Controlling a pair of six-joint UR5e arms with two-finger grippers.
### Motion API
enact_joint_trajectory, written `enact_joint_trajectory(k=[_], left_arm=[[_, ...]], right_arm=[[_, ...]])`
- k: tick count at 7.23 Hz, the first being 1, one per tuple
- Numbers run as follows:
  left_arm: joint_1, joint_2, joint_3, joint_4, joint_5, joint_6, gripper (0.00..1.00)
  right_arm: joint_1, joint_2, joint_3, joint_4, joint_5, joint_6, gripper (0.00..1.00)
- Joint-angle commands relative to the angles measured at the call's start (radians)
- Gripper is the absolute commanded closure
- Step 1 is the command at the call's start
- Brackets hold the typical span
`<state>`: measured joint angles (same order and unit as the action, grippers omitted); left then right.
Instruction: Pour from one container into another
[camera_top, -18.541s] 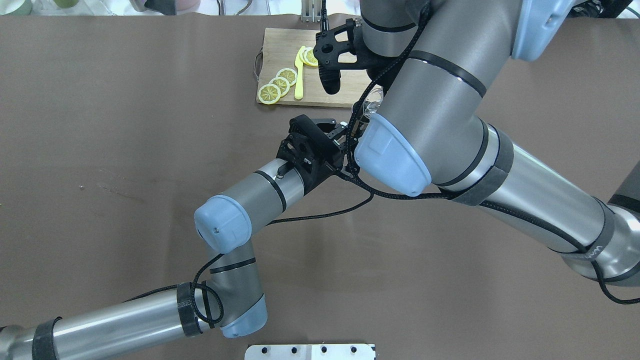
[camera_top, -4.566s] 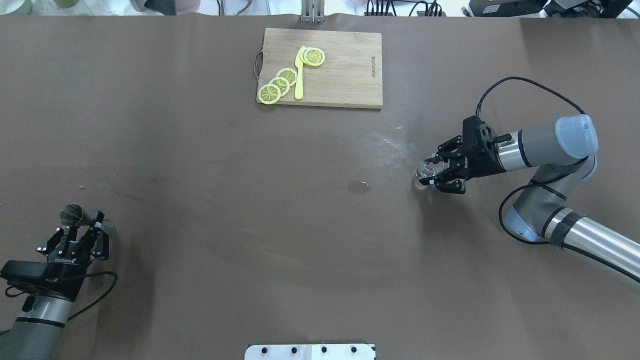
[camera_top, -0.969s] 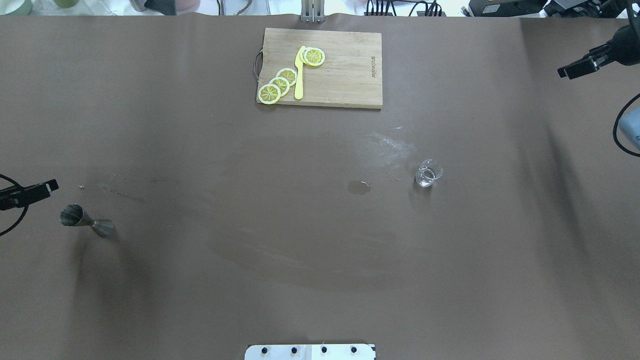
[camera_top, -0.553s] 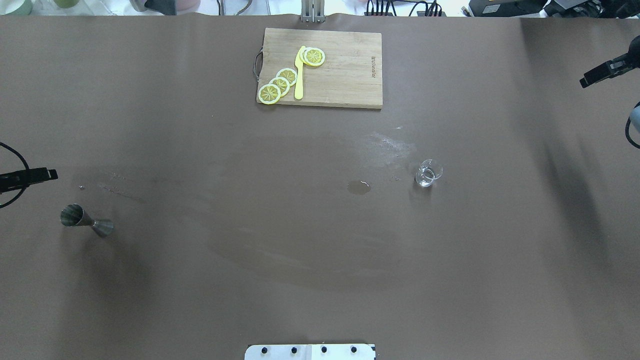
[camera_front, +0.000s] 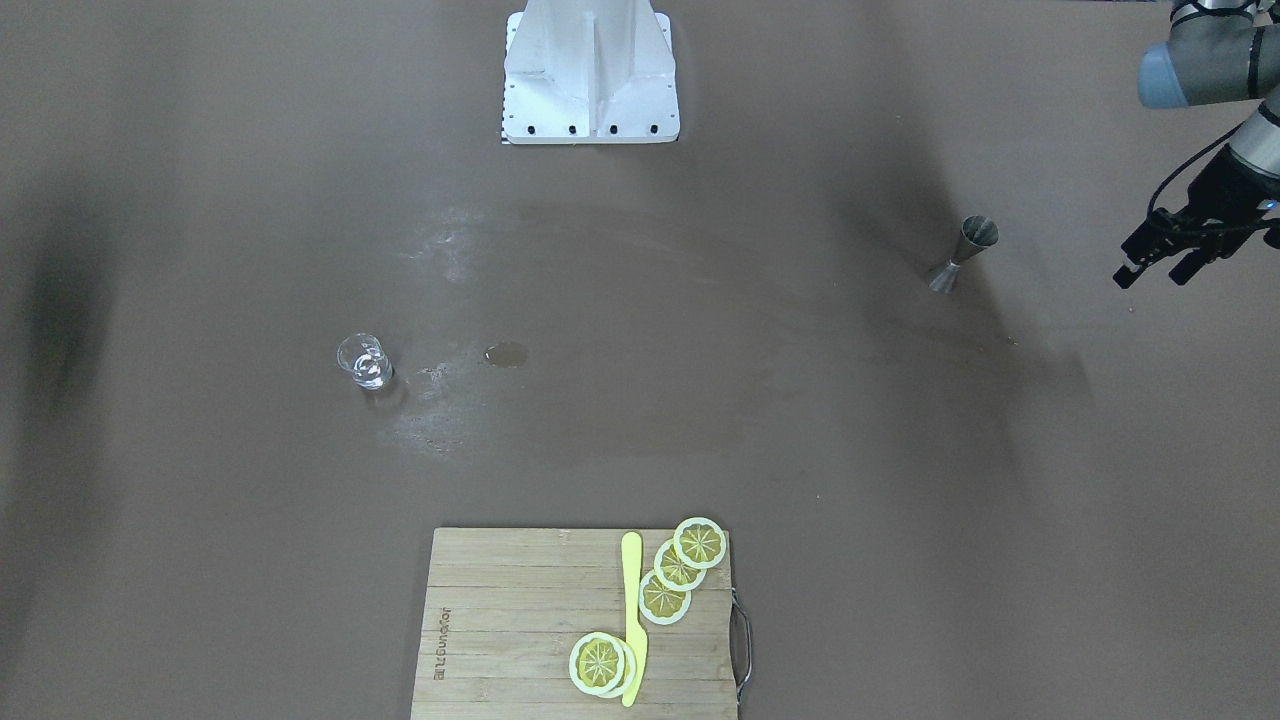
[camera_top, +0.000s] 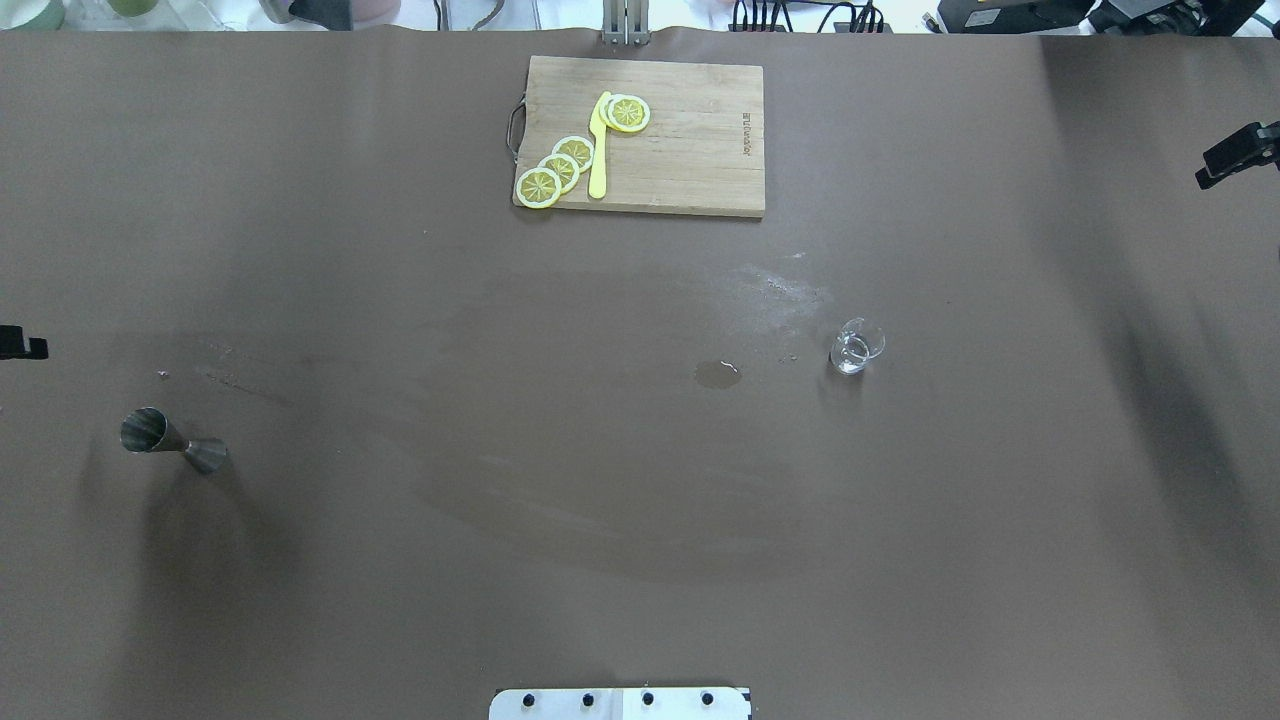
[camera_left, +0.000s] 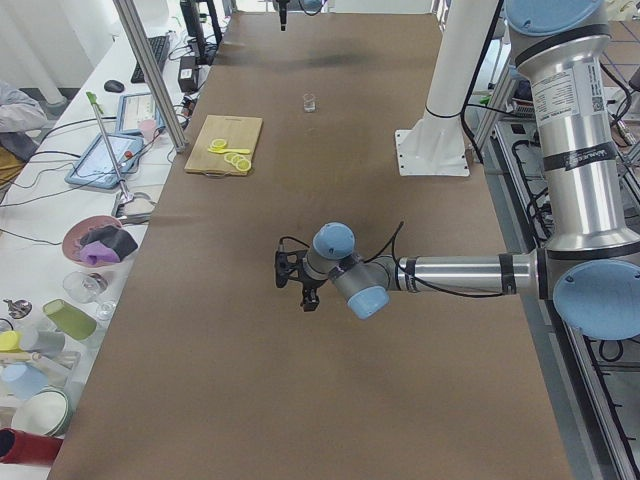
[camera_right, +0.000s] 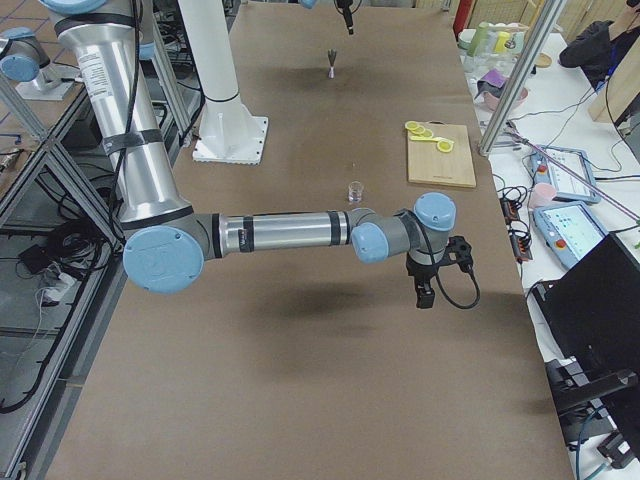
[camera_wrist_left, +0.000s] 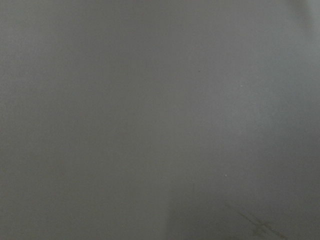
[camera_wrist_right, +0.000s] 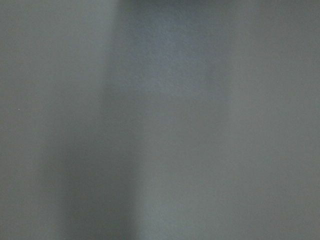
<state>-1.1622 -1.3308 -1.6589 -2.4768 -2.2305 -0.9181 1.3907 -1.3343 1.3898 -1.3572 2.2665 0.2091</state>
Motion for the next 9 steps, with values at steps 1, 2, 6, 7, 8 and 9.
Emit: enact_joint_trajectory(k=[1, 2, 6, 7, 8, 9], left_arm=[[-0.12, 0.004, 0.011, 0.199, -0.093, 0.367, 0.01], [-0.172, 0.002, 0.011, 0.301, -0.095, 0.597, 0.01], [-0.393, -0.106, 0.017, 0.799, -0.182, 1.107, 0.01], [-0.43, -0.137, 0.027, 0.891, -0.19, 1.207, 0.01], [-0.454, -0.139, 0.028, 0.9, -0.189, 1.247, 0.01], [-0.474, -0.143, 0.024, 0.91, -0.189, 1.249, 0.01]], right_arm=[[0.053, -0.109, 0.001, -0.005, 0.019, -0.001, 0.0], [0.118, -0.111, 0.003, -0.026, 0.03, -0.002, 0.0], [0.172, -0.097, 0.104, -0.215, 0.085, 0.001, 0.0], [0.172, -0.098, 0.138, -0.244, 0.084, 0.013, 0.0], [0.171, -0.111, 0.149, -0.253, 0.077, 0.025, 0.0], [0.171, -0.118, 0.149, -0.255, 0.08, 0.026, 0.0]])
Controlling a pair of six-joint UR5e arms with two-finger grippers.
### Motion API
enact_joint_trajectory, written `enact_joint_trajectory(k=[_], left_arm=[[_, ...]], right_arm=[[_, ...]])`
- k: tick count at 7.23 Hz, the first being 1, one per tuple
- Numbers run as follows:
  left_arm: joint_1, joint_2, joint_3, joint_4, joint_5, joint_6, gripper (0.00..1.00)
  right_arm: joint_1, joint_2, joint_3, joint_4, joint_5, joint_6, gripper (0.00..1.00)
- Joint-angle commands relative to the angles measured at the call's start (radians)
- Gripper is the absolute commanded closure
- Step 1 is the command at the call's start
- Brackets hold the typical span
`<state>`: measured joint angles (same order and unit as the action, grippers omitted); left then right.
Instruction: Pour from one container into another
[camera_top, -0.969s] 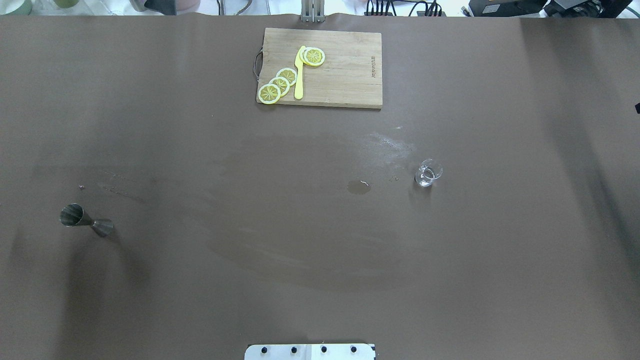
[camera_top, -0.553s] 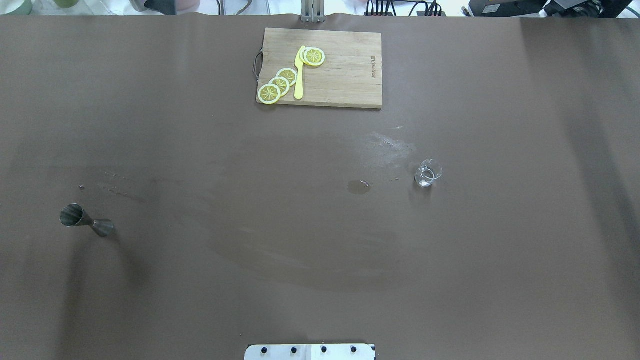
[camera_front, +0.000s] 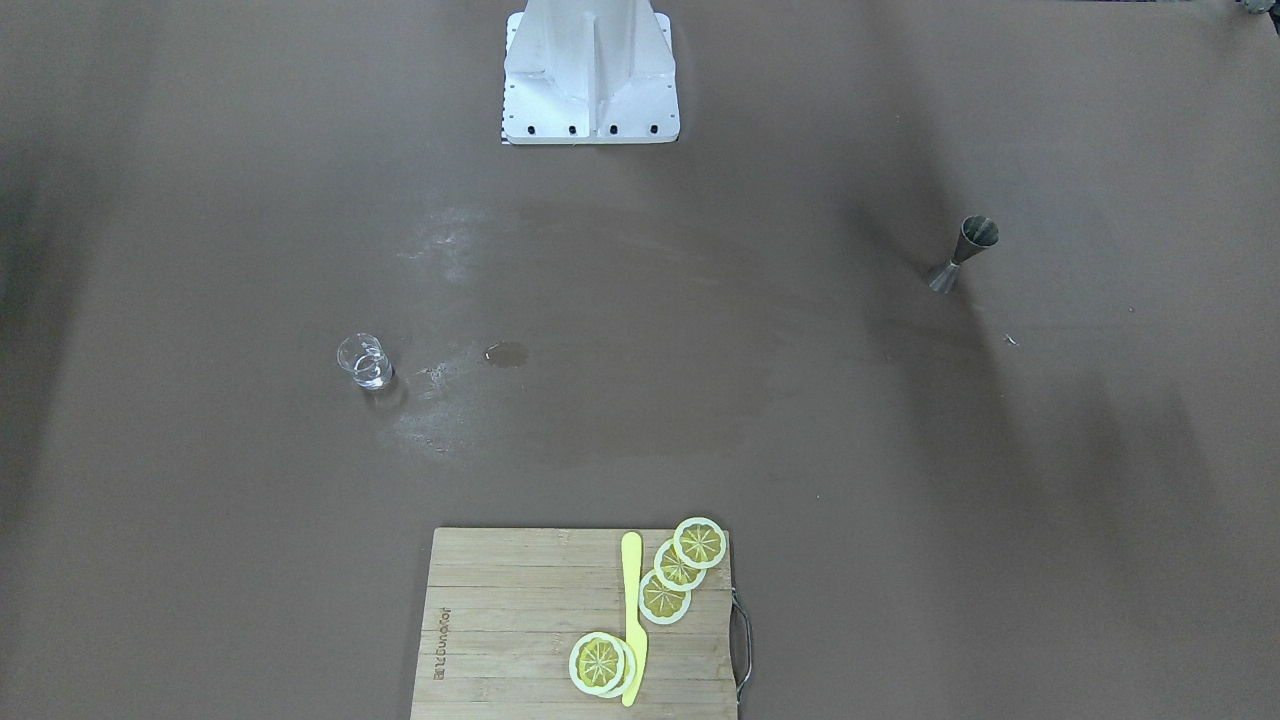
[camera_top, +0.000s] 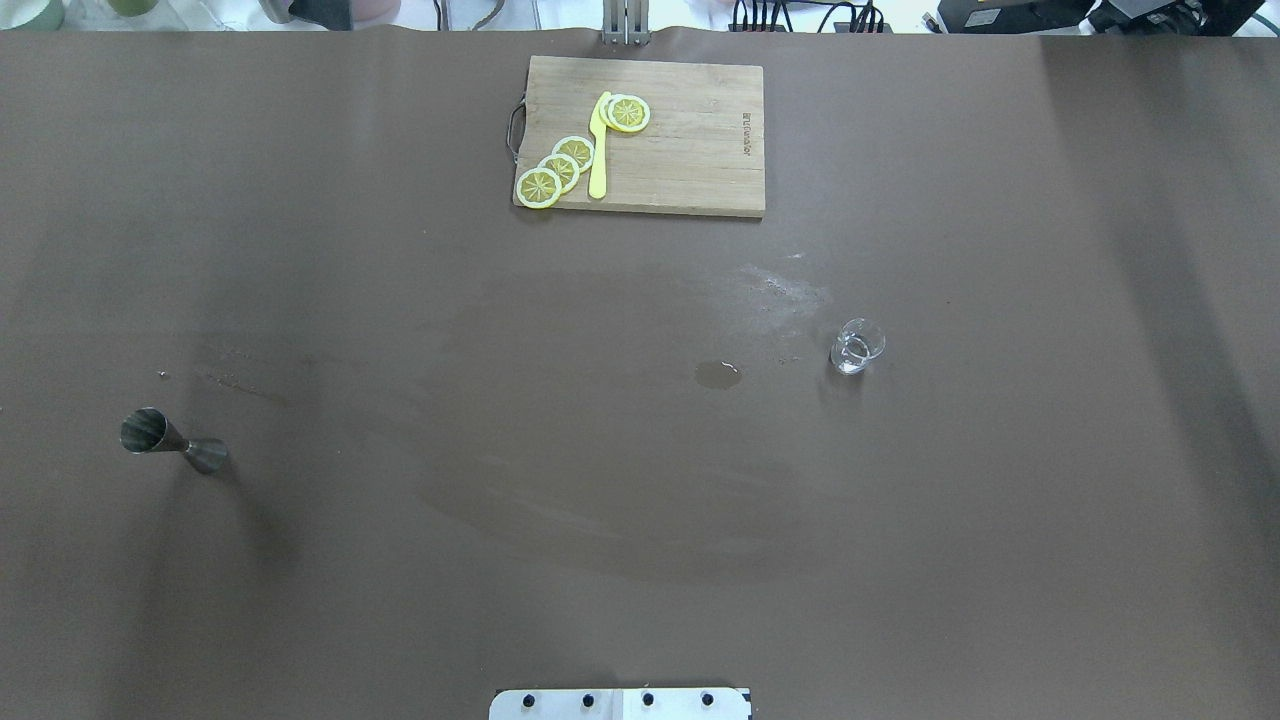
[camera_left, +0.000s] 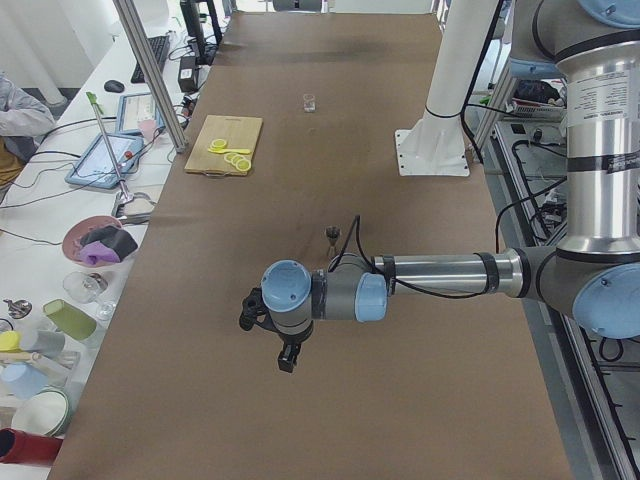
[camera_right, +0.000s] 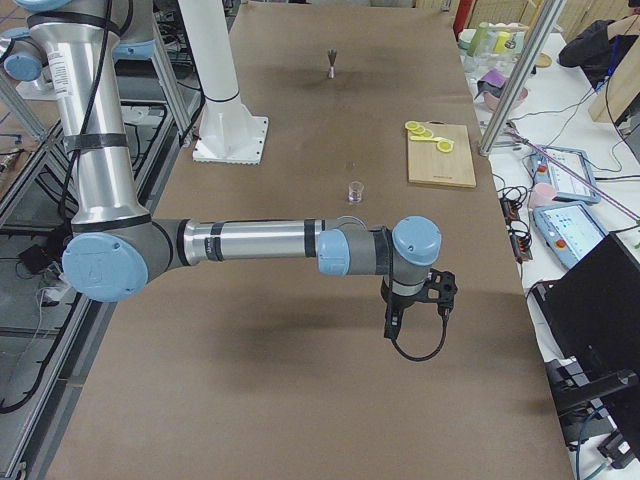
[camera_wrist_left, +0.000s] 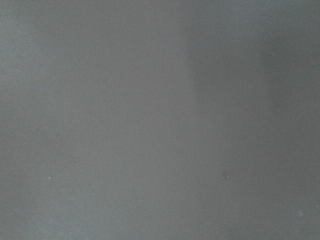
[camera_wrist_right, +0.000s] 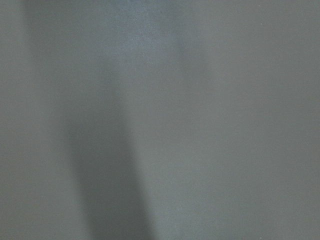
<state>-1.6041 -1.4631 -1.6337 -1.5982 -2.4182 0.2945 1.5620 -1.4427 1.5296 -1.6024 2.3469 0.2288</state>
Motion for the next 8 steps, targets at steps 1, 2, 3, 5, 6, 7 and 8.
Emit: enact_joint_trajectory(k=[1, 2, 3, 5, 6, 7, 8], left_arm=[[-0.033, -0.029, -0.015, 0.047, 0.001, 0.037, 0.01], [-0.036, -0.029, -0.026, 0.073, 0.001, 0.037, 0.01], [-0.046, -0.029, -0.038, 0.092, 0.001, 0.037, 0.01], [-0.051, -0.029, -0.038, 0.098, 0.02, 0.032, 0.01], [-0.051, -0.031, -0.041, 0.099, 0.043, 0.034, 0.01], [-0.051, -0.026, -0.049, 0.101, 0.044, 0.034, 0.01], [-0.051, -0.011, -0.048, 0.118, 0.036, 0.032, 0.01]], right_arm=[[0.0, -0.011, 0.009, -0.008, 0.0, 0.007, 0.0], [0.0, -0.01, 0.027, -0.01, -0.012, 0.007, 0.0], [0.0, -0.011, 0.029, -0.011, -0.014, 0.007, 0.0], [0.0, -0.034, 0.026, -0.001, -0.014, 0.003, 0.0], [0.0, -0.047, 0.027, 0.008, -0.012, 0.003, 0.0], [0.0, -0.047, 0.027, 0.01, -0.014, 0.001, 0.0], [0.0, -0.047, 0.027, 0.01, -0.015, 0.0, 0.0]])
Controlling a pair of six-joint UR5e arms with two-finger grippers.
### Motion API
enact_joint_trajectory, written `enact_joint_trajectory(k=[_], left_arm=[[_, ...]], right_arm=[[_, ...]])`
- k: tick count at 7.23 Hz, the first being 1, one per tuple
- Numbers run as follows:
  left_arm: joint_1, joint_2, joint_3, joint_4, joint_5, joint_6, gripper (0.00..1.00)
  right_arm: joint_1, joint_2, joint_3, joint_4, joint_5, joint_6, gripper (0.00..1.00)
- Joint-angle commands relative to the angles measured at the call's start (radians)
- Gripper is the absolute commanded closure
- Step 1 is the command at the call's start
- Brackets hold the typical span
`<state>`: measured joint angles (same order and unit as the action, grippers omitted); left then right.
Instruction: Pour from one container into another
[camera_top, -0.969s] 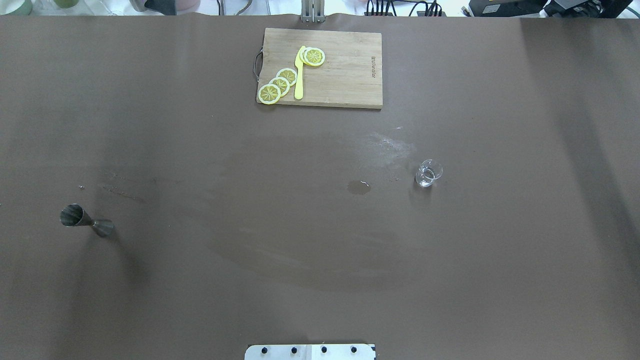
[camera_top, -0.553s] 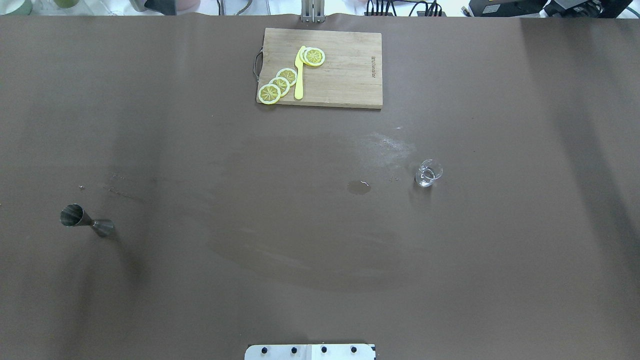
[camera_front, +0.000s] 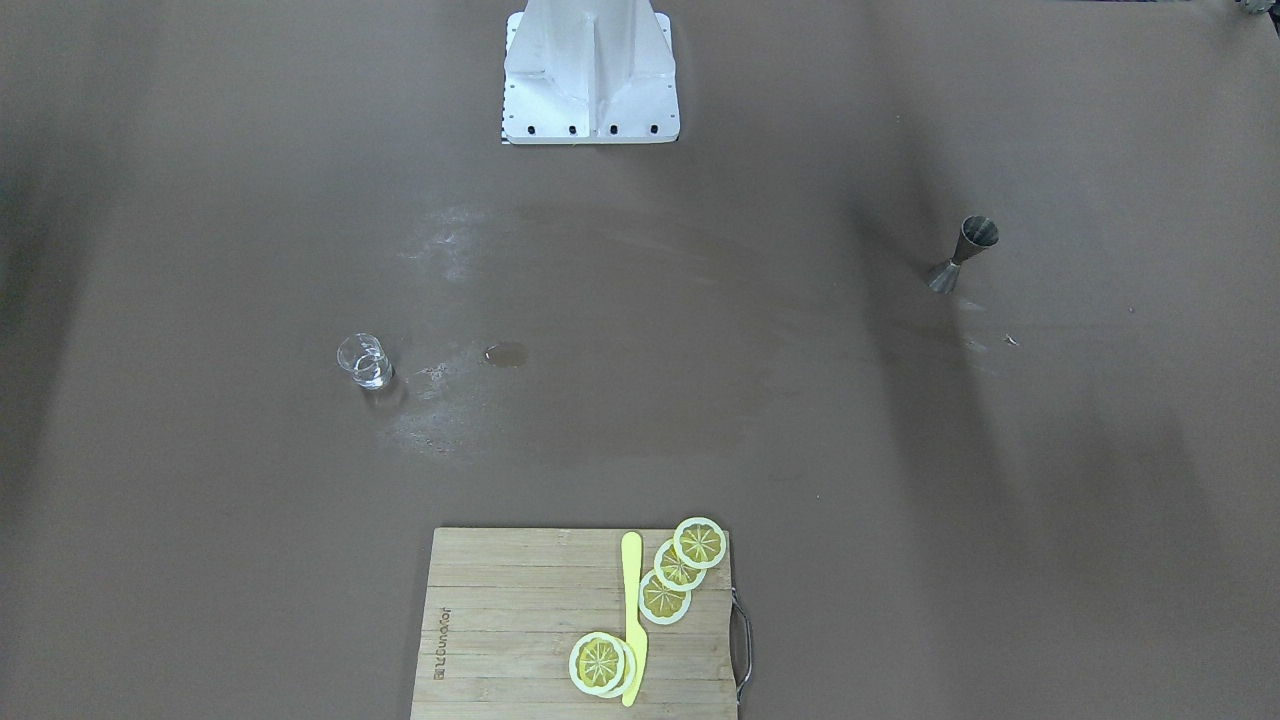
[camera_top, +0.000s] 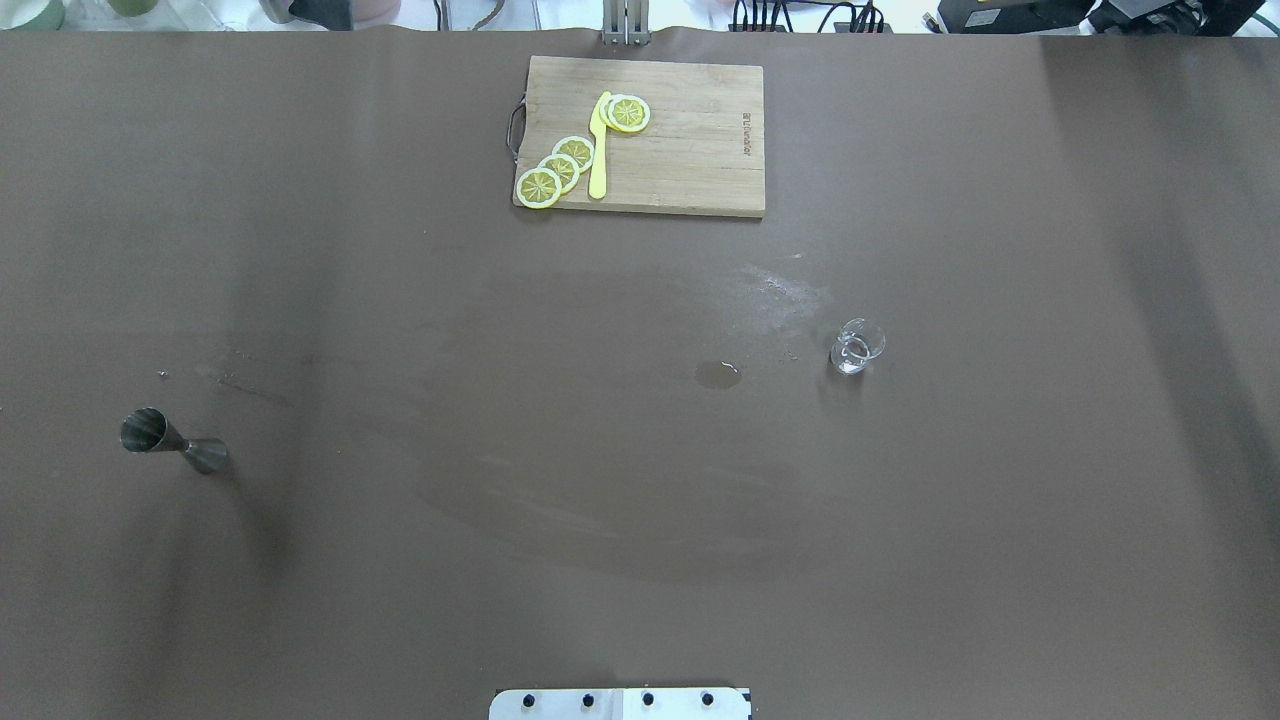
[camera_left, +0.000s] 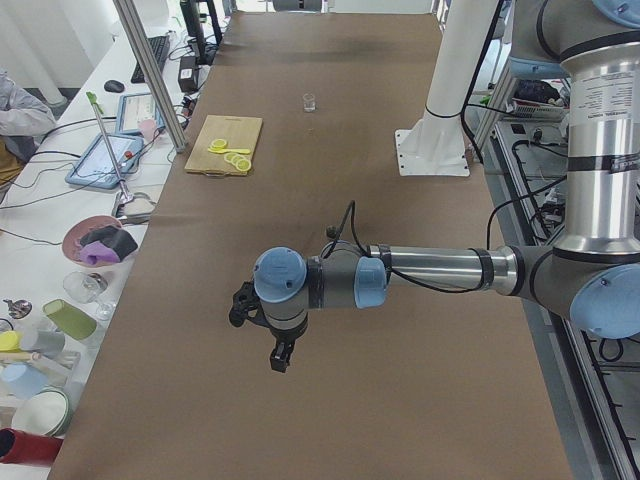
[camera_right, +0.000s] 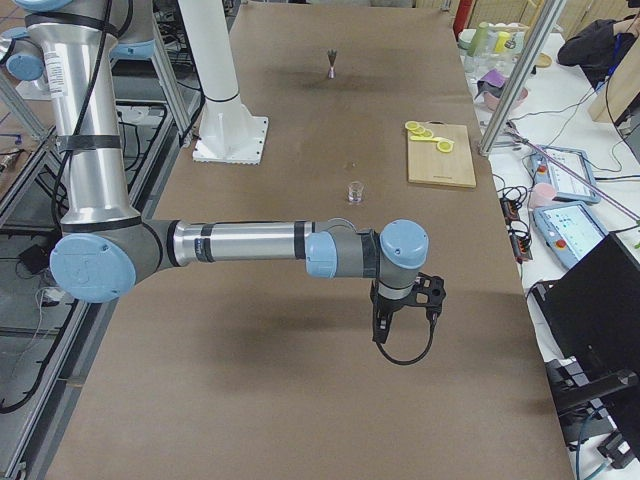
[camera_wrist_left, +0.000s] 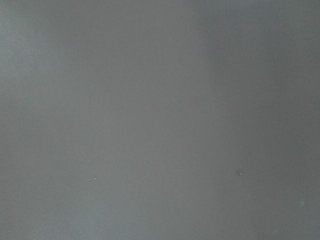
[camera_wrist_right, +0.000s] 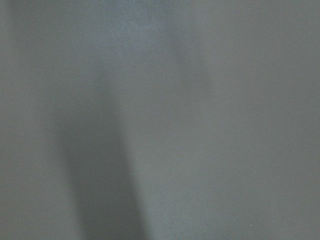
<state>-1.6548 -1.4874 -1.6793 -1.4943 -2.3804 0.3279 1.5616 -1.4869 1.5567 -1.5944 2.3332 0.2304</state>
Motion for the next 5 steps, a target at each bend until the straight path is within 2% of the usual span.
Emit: enact_joint_trajectory(k=[1, 5], left_arm=[[0.004, -0.008, 0.003, 0.067, 0.006, -0.006, 0.01], [0.0, -0.014, 0.001, 0.088, 0.007, -0.001, 0.01]], right_arm=[[0.0, -0.007, 0.002, 0.002, 0.0, -0.008, 0.0], [0.014, -0.041, 0.029, 0.002, 0.011, -0.011, 0.0]])
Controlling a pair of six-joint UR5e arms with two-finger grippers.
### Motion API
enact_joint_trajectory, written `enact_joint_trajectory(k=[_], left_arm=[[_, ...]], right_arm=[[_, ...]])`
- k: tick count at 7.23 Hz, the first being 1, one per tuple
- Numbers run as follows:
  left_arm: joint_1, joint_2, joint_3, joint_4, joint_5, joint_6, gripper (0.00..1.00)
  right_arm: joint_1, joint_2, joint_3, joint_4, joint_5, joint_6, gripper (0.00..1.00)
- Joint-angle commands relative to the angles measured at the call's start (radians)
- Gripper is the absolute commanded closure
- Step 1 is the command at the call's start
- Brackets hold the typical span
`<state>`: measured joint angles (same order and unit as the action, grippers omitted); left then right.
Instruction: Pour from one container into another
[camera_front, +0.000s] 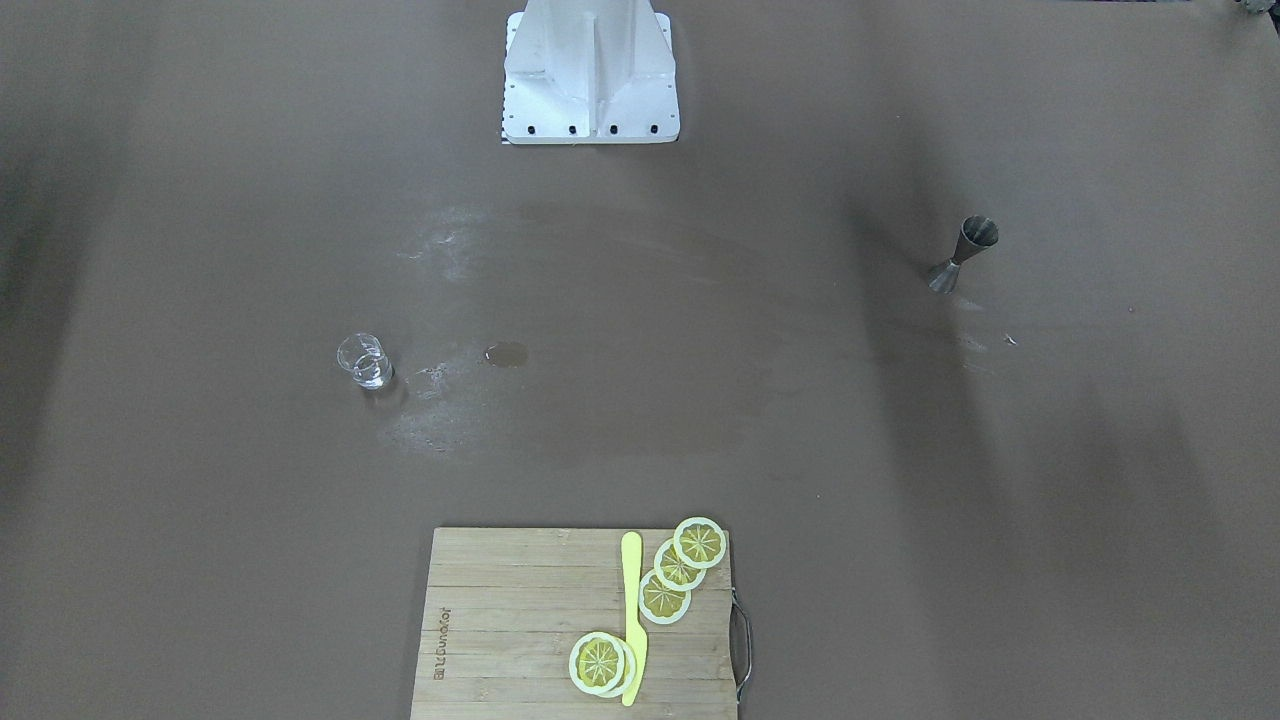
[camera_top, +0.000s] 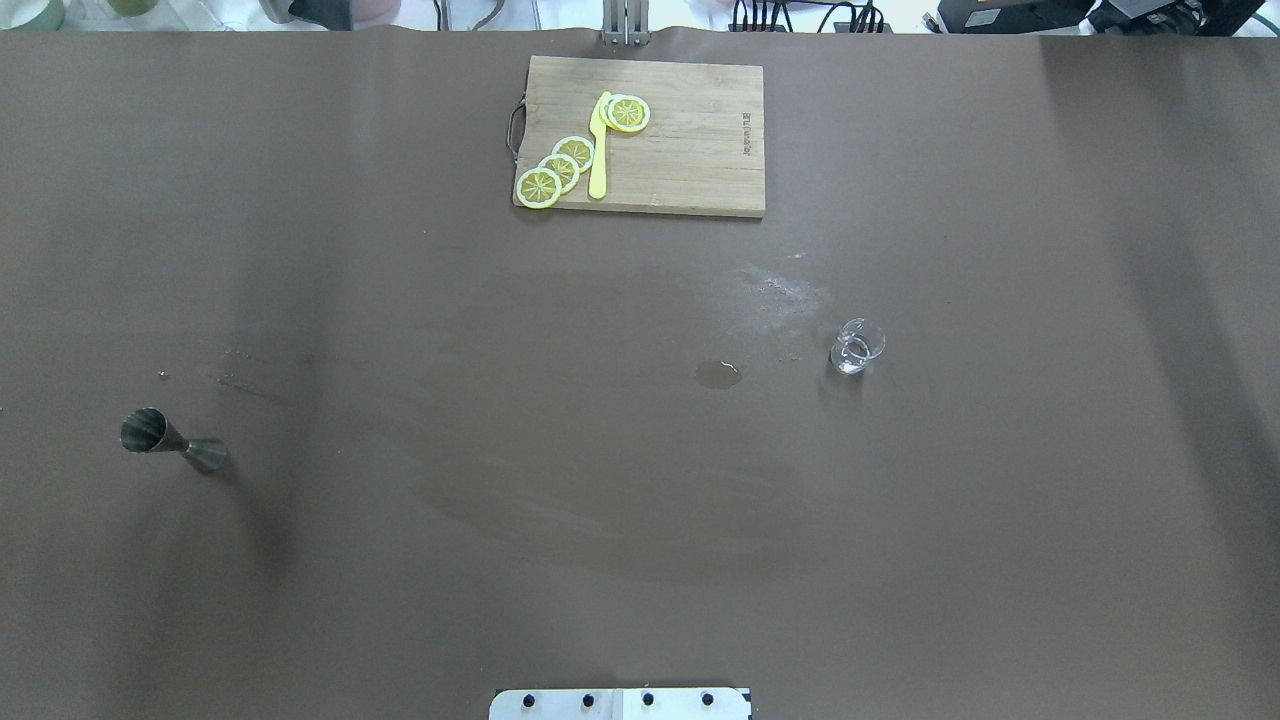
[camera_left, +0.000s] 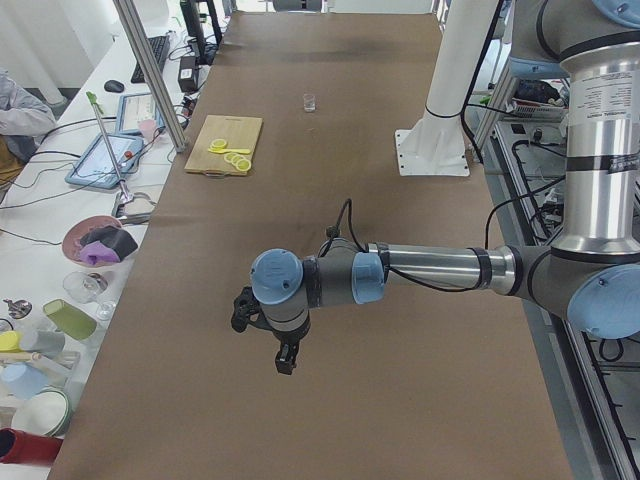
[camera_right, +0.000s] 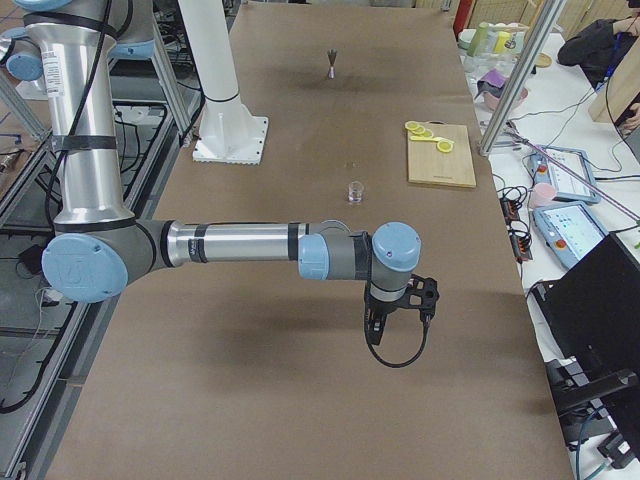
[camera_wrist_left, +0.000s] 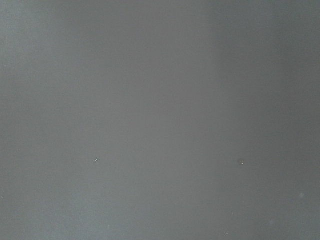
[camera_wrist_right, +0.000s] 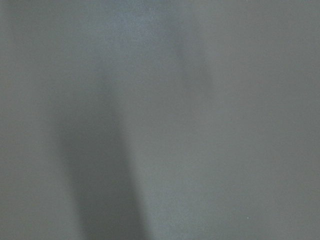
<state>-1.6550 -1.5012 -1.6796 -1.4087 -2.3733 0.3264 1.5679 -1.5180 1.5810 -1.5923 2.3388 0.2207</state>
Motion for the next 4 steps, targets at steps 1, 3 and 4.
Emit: enact_joint_trajectory(k=[1, 3, 4], left_arm=[[0.001, -0.004, 0.001, 0.002, 0.0, 0.0, 0.01], [0.0, -0.001, 0.004, 0.001, -0.001, 0.0, 0.01], [0.0, -0.001, 0.003, 0.001, -0.001, 0.0, 0.01]], right_arm=[[0.008, -0.011, 0.005, 0.0, 0.004, 0.0, 0.0], [0.008, -0.021, 0.013, 0.0, 0.004, 0.0, 0.0], [0.008, -0.033, 0.026, 0.0, 0.004, 0.0, 0.0]])
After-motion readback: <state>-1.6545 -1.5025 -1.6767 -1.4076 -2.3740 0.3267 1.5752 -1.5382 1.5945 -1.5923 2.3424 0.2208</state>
